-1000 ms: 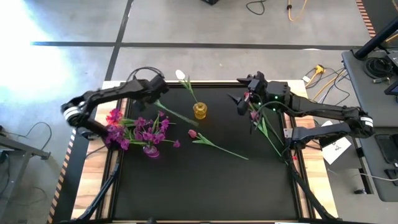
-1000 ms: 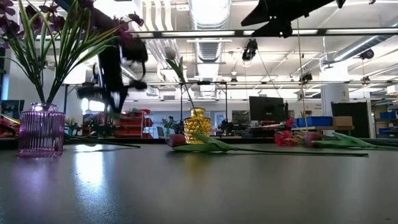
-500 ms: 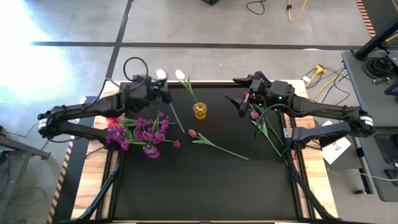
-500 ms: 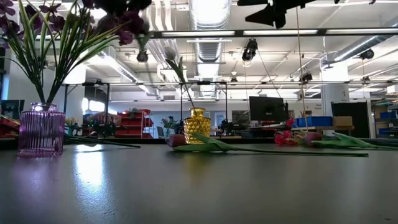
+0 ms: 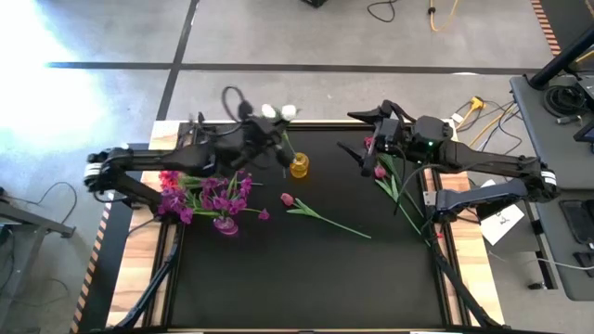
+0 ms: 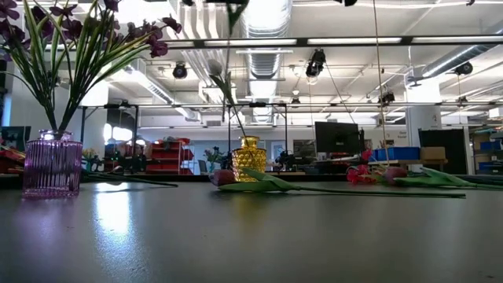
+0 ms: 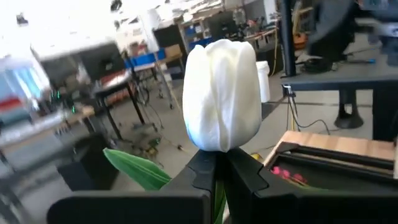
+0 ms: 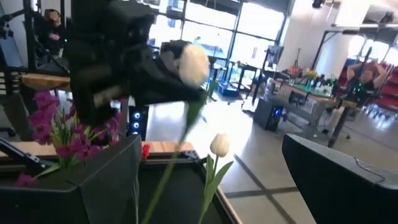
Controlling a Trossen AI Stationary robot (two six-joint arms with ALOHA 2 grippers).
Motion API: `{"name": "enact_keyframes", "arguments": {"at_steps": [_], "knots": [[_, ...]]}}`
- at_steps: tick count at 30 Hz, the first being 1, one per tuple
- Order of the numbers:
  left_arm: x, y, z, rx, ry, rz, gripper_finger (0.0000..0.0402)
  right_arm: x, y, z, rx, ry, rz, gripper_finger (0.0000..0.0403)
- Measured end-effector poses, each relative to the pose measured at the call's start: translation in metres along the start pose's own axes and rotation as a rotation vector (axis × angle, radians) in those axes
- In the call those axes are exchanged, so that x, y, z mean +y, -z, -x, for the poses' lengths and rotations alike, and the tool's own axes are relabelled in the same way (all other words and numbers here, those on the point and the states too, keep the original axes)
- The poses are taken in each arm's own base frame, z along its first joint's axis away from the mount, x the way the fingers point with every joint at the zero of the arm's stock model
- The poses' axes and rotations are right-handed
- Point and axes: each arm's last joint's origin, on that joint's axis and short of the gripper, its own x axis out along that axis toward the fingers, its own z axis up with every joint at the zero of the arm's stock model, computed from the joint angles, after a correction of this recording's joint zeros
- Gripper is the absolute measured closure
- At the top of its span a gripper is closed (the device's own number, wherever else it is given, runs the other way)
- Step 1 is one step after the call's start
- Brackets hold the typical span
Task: Sort flowers into vase by color
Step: Put the white flower into the yellow vase
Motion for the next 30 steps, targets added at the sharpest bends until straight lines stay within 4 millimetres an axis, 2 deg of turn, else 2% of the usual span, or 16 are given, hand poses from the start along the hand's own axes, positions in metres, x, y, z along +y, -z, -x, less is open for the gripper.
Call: {"name": "enact_keyframes", "arguments": {"at_steps": [5, 13, 18, 24, 30], "knots": [[-0.015, 0.001, -0.035, -0.035, -0.031, -0.115, 0.0401, -0.001, -0.009, 0.002, 0.024, -0.01, 0.004, 0.0022], [-0.022, 0.019, -0.07, -0.047, -0.04, -0.181, 0.0402, -0.004, -0.02, 0.008, 0.125, -0.03, 0.006, 0.0022], [-0.021, 0.03, -0.08, -0.026, -0.036, -0.153, 0.0401, -0.005, -0.025, 0.009, 0.13, -0.031, 0.004, 0.0022], [-0.027, 0.044, -0.082, 0.039, -0.013, -0.095, 0.0399, -0.005, -0.027, 0.01, 0.124, -0.03, 0.003, 0.0022], [-0.025, 0.064, -0.08, 0.241, -0.015, -0.058, 0.0367, -0.005, -0.026, 0.009, 0.125, -0.028, -0.031, 0.0022]]}}
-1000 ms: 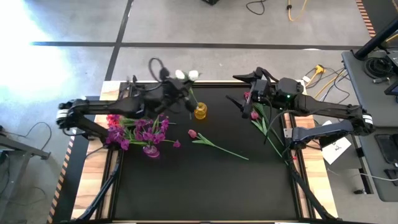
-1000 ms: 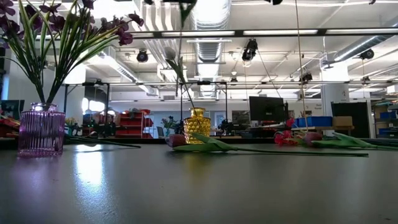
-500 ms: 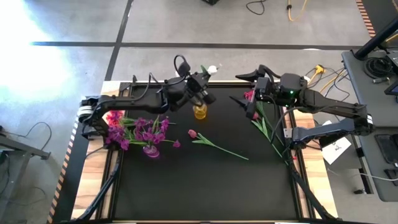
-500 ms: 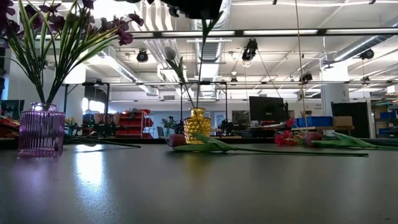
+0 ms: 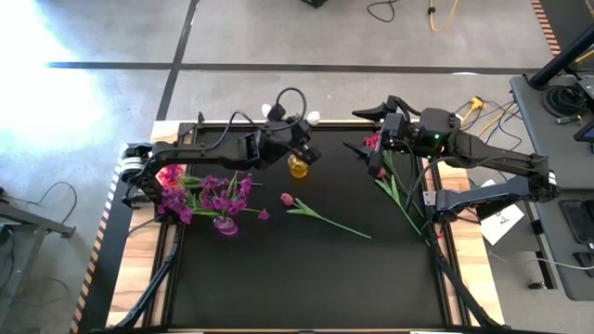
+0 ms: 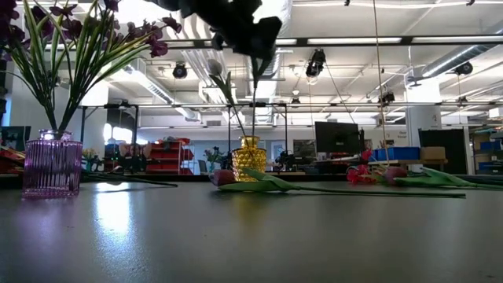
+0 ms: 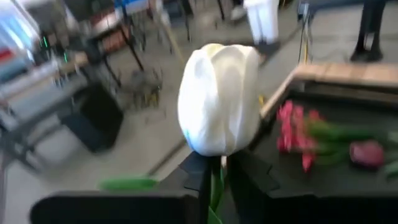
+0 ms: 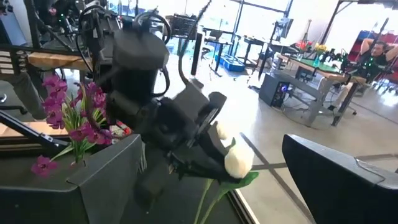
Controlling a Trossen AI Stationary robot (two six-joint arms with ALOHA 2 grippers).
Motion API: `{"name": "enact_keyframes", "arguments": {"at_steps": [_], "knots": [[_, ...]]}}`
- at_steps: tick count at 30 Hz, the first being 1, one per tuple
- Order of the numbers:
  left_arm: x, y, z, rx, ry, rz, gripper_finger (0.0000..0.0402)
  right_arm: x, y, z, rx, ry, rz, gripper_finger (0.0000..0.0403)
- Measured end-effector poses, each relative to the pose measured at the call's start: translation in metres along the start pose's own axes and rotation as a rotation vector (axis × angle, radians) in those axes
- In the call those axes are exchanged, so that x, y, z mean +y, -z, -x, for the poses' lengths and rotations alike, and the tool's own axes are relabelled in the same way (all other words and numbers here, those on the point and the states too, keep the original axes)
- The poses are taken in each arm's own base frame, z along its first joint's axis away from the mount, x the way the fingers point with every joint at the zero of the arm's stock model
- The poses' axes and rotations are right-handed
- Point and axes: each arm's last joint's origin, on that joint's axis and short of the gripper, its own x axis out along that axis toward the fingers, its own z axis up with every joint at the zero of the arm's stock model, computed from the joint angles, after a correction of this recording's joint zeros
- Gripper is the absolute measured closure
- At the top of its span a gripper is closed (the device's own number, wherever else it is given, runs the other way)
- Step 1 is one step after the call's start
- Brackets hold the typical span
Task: Sort flowers into vase by color
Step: Put the white flower into the yellow vase
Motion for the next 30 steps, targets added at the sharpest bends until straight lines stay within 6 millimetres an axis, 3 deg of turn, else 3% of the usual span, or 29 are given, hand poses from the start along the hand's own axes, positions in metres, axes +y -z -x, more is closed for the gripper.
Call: {"name": "enact_keyframes", "arguments": {"at_steps": [10, 19, 24, 30], "knots": [[0.012, -0.009, 0.016, 0.322, 0.162, 0.096, 0.025, 0.001, 0.006, 0.0, 0.059, -0.007, -0.051, 0.0022], [0.022, -0.02, 0.036, 0.504, 0.264, 0.219, 0.0142, 0.001, 0.008, 0.0, 0.082, -0.007, -0.102, 0.0022], [0.033, -0.029, 0.065, 0.493, 0.3, 0.226, 0.012, 0.002, 0.01, 0.0, 0.107, -0.008, -0.128, 0.0022], [0.047, -0.016, 0.081, 0.57, 0.356, 0.31, 0.0118, 0.001, 0.01, 0.0, 0.107, 0.0, -0.15, 0.0022]]}}
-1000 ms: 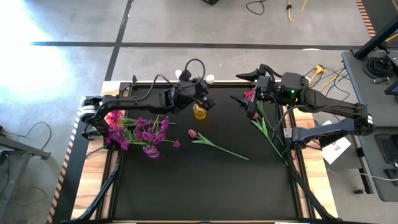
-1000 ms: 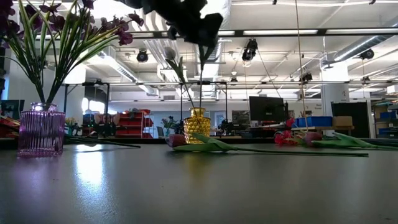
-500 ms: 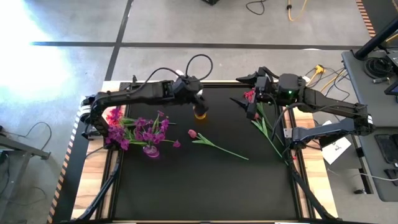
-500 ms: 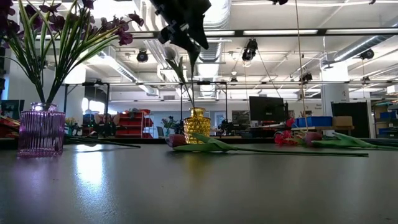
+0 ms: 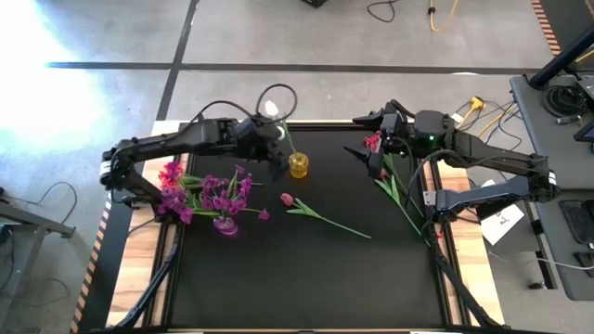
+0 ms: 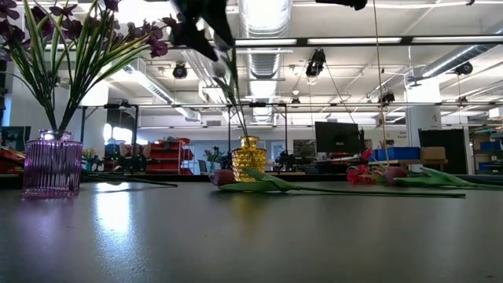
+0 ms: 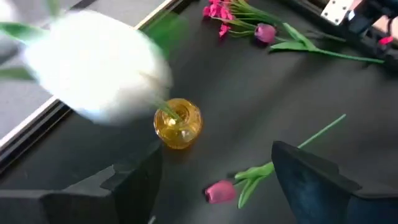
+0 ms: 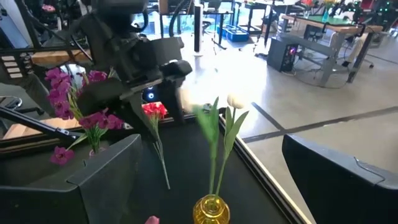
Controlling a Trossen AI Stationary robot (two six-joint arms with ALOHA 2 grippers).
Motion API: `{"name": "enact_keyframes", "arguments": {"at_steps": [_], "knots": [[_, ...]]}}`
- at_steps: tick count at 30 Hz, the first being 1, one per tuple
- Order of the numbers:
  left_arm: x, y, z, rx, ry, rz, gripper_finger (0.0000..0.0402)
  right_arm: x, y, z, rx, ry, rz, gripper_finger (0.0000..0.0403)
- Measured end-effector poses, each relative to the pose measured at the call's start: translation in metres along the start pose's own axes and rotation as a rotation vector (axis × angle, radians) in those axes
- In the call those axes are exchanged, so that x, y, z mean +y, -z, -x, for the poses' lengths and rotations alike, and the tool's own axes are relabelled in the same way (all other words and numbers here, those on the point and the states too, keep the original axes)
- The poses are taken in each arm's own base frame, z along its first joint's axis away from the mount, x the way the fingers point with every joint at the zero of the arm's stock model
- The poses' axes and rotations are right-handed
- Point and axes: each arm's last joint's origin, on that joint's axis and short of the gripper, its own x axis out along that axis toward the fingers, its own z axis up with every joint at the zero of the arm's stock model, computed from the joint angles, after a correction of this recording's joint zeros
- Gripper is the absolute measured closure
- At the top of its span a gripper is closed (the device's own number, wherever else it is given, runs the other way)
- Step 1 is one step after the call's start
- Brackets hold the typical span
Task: Sort flowers into vase by color
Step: Put the white flower into the yellow vase, then put the left pink flowers into the yellow vase
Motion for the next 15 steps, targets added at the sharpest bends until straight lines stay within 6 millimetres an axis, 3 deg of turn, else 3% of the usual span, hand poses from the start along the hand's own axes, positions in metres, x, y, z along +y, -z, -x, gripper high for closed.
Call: {"name": "enact_keyframes", "arguments": {"at_steps": [6, 15], "knots": [[0.015, 0.022, 0.027, -0.063, 0.02, 0.107, 0.0118, 0.0, 0.0, 0.0, -0.001, 0.0, -0.031, 0.0022], [0.016, 0.03, 0.032, -0.159, 0.207, 0.108, 0.0118, -0.001, 0.0, -0.002, -0.001, 0.012, -0.024, 0.0022]]}}
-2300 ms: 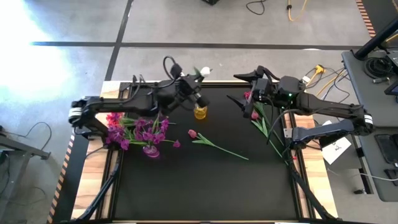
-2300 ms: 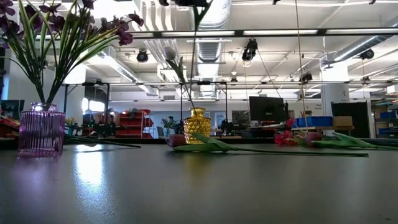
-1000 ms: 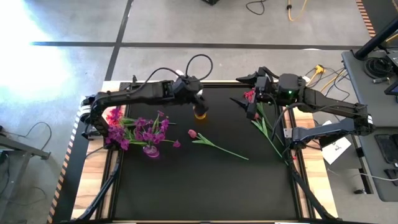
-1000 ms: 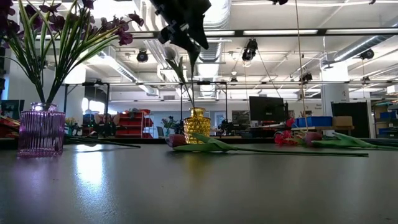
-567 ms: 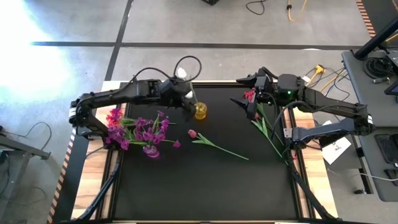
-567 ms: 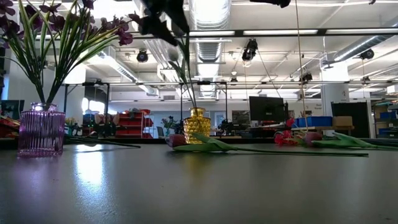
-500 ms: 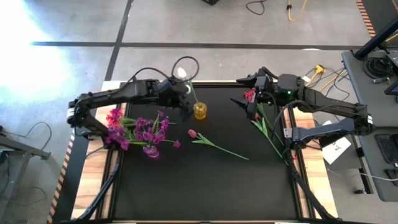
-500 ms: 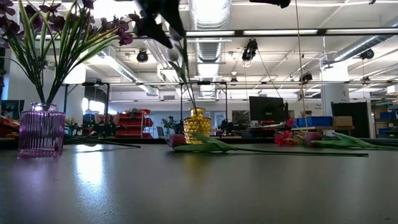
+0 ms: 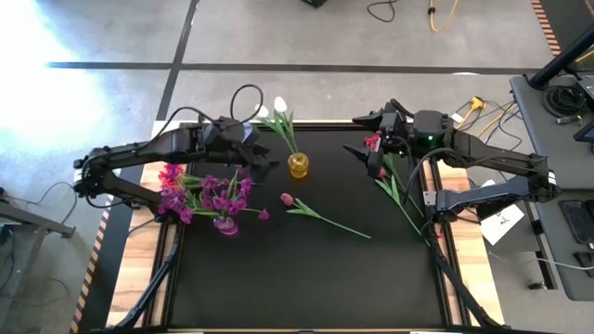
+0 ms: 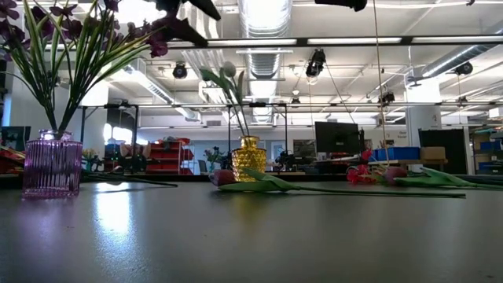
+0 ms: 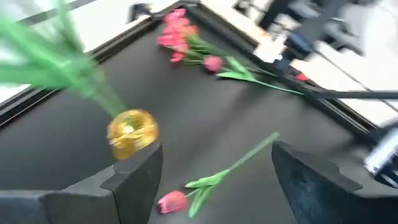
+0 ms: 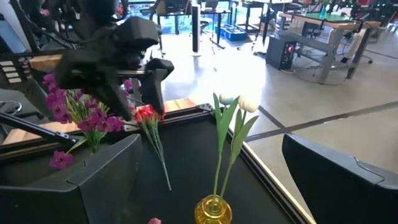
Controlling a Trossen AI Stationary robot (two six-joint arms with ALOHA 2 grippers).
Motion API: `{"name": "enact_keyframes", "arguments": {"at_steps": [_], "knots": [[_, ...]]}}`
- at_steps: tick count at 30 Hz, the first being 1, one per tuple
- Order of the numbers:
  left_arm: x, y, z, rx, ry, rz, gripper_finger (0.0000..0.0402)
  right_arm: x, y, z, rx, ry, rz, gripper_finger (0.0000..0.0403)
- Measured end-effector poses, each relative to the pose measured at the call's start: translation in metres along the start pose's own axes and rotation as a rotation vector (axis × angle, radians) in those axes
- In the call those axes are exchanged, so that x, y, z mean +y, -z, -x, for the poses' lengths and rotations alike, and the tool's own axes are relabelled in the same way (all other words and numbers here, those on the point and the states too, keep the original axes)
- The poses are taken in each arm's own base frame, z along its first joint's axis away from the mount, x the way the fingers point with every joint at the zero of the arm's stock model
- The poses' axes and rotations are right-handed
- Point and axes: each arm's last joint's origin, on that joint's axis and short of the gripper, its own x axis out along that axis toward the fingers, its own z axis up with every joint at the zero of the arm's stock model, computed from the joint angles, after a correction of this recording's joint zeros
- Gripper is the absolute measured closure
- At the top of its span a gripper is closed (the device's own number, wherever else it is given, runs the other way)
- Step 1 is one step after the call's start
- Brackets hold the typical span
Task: Sort flowers into vase by color
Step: Put the left pink flowers into the yellow vase
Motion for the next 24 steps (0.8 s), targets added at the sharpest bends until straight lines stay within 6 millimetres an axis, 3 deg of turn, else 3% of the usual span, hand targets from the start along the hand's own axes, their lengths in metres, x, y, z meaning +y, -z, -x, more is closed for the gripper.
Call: {"name": "enact_keyframes", "arguments": {"at_steps": [6, 12, 16, 19, 21, 24], "knots": [[-0.007, -0.003, 0.012, 0.034, 0.3, -0.193, 0.0126, 0.0, 0.0, 0.0, 0.0, 0.001, -0.002, 0.0022], [0.006, 0.0, 0.037, 0.017, 0.234, -0.211, 0.016, 0.0, 0.001, 0.0, 0.01, -0.002, -0.026, 0.0022], [0.029, 0.003, 0.057, -0.137, -0.003, -0.092, 0.0187, 0.0, 0.002, 0.0, 0.016, -0.009, -0.057, 0.0022], [0.063, 0.003, 0.061, -0.271, -0.329, 0.244, 0.0199, 0.0, 0.001, 0.0, 0.015, -0.008, -0.117, 0.0022], [0.09, 0.013, 0.055, -0.227, -0.485, 0.438, 0.0204, 0.0, 0.001, 0.0, 0.016, -0.008, -0.156, 0.0022], [0.119, 0.033, 0.037, -0.087, -0.644, 0.591, 0.0205, 0.0, 0.002, -0.001, 0.017, -0.007, -0.208, 0.0022]]}}
